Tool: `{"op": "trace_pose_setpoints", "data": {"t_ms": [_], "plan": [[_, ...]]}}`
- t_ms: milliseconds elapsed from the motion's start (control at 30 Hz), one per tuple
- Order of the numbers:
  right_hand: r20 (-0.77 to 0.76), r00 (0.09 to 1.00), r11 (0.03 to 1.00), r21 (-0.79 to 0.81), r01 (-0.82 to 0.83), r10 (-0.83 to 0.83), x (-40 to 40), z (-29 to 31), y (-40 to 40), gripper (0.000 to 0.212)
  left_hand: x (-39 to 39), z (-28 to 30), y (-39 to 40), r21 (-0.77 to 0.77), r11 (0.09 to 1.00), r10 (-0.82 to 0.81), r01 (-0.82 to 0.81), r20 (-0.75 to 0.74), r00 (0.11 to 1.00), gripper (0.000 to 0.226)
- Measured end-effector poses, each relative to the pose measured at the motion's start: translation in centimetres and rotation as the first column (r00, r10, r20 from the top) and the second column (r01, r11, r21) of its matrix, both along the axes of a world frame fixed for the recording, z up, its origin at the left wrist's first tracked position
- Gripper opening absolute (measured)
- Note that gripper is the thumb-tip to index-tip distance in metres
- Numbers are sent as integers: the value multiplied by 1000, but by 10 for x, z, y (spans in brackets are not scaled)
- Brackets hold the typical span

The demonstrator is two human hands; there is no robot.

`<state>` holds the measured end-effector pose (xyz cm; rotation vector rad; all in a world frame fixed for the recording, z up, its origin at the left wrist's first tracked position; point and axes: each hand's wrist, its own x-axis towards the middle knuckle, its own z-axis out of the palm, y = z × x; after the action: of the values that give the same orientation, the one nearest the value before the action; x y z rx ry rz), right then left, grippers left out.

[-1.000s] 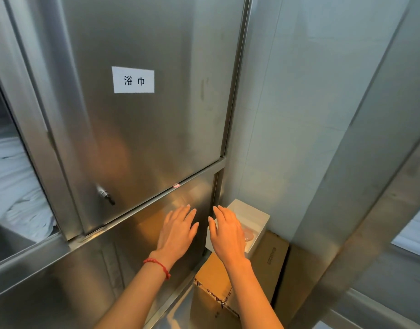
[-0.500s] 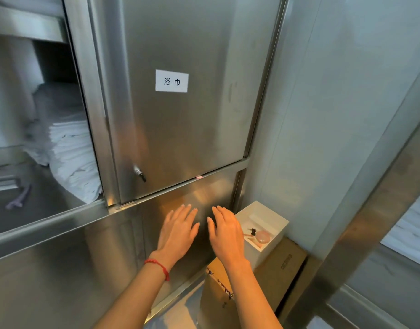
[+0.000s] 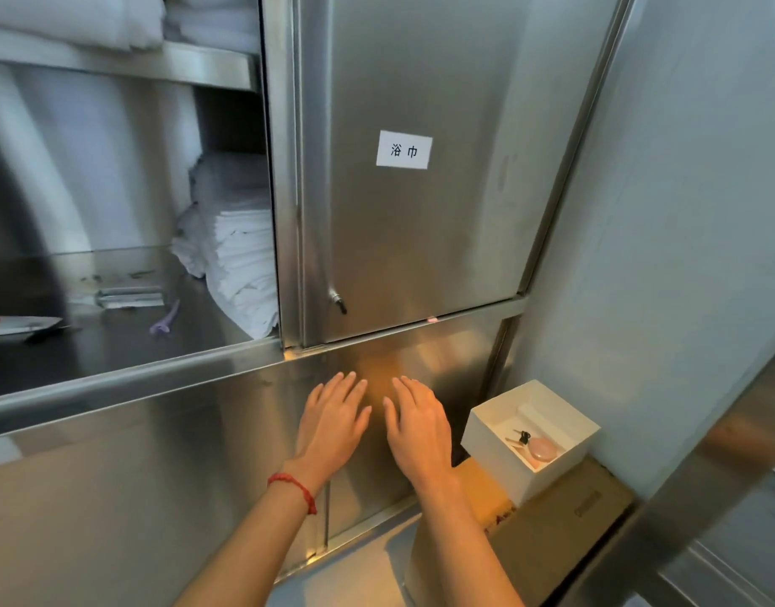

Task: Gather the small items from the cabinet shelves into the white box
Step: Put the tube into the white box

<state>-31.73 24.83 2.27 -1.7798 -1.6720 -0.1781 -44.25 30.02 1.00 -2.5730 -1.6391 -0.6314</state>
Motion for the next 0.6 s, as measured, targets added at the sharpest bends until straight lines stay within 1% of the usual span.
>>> {"op": "trace_pose_setpoints", "data": {"t_ms": [133,267,600], "plan": [[7,999,998,-34,-53,54,-18,0,4,38,-23,5,-4,11,999,52,-52,-71,996,50],[33,992,990,-76,-119,122,-38,3,12,41,-46,9,-4,11,996,93,-93,-67,993,50],[40,983,979,-112,-173,178,-96,11,41,42,-106,16,16,52,990,133,-130,-59,989,50]]}}
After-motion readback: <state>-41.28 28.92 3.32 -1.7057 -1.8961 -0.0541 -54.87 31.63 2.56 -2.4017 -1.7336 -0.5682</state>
